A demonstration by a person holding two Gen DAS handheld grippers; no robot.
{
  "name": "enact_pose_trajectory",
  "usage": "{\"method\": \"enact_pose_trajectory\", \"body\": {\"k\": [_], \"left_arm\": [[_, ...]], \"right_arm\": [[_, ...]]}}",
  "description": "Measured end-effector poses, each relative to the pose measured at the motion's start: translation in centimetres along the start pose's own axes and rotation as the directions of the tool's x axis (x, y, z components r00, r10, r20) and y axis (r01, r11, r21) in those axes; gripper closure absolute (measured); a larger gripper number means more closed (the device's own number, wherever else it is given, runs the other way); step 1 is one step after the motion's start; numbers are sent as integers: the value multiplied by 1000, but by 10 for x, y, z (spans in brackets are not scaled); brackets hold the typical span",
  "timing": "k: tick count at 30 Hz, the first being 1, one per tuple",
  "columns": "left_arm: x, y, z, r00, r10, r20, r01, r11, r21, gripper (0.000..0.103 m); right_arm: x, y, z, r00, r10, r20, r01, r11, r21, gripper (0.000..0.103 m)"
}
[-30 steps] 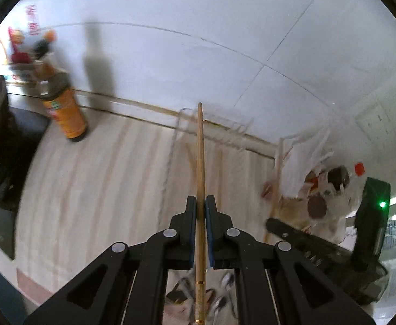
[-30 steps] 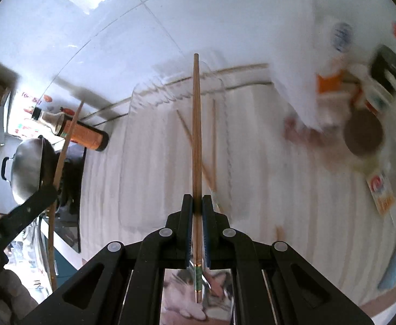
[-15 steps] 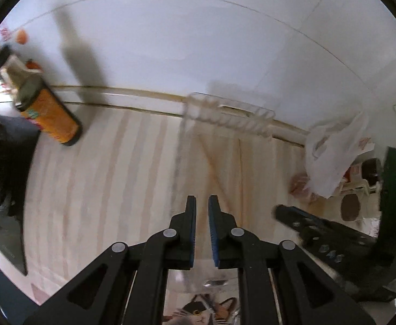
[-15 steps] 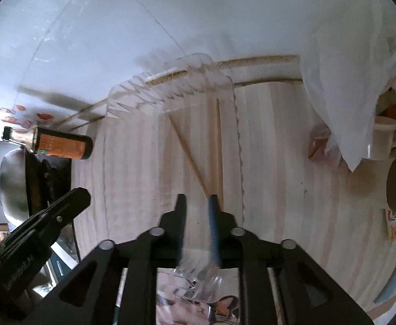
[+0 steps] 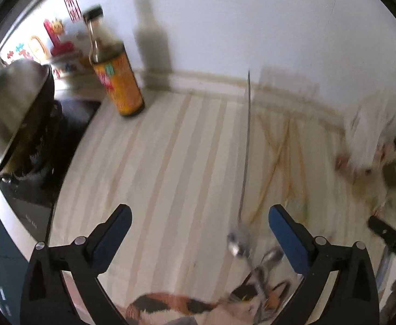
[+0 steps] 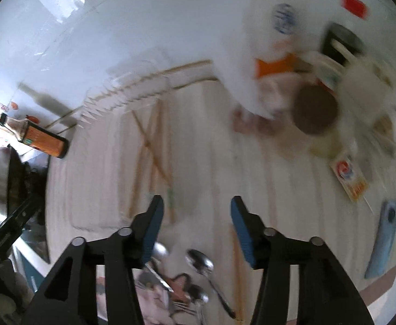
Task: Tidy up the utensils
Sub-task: 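Grasp a metal spoon by its handle with the left tool while the right tool grasps a spoon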
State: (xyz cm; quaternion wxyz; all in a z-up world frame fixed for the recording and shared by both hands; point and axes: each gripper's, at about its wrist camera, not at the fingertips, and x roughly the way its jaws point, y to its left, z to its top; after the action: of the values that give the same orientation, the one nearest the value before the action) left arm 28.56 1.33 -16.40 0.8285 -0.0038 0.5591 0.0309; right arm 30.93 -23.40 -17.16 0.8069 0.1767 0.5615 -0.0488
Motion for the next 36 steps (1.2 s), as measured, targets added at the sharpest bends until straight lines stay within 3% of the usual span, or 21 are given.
{"method": "enact_pose_trajectory", "body": {"k": [3,6,7,8,10,12,14,16,18,19,23,31,36], "left_arm": [[16,-4,-24,998,9,-68,-5,998,56,0],[38,-9,-51,986,-21,-168,28,999,38,0],[46,-12,-59,977,-39,-208,44,999,22,0],[54,-15,-66,968,-68,-241,71,998,3,2],[70,-22,-79,950,-110,-294,106,994,-30,8],[82,-28,-86,929,-151,-337,135,988,-68,25],[93,-35,-90,916,-174,-361,150,984,-94,35],[99,-42,-91,918,-168,-359,148,986,-82,42],[105,-50,-90,921,-152,-360,138,988,-64,59],[105,-53,-90,927,-139,-348,128,990,-56,61],[105,-57,-90,938,-109,-328,108,994,-22,96],[97,-31,-112,947,-37,-319,76,991,108,98],[88,-6,-142,921,-62,-384,108,989,99,98]], "right_arm": [[5,-17,-23,999,-28,-14,29,999,26,47],[16,-39,-51,997,-11,-74,16,997,76,49],[19,-43,-57,996,-7,-90,14,996,83,52],[25,-50,-68,993,0,-116,12,995,102,62],[33,-57,-81,989,-5,-149,22,993,116,69],[40,-65,-92,985,-14,-174,37,991,130,71],[46,-70,-103,981,-24,-194,52,989,140,71],[49,-72,-108,979,-35,-199,64,988,141,71],[51,-72,-113,979,-47,-200,76,987,140,71],[52,-71,-113,978,-51,-201,81,987,140,71],[58,-68,-117,977,-45,-207,75,987,140,71],[67,-30,-130,966,19,-259,-8,999,46,71],[87,2,-152,944,18,-330,-29,999,-31,71]]}}
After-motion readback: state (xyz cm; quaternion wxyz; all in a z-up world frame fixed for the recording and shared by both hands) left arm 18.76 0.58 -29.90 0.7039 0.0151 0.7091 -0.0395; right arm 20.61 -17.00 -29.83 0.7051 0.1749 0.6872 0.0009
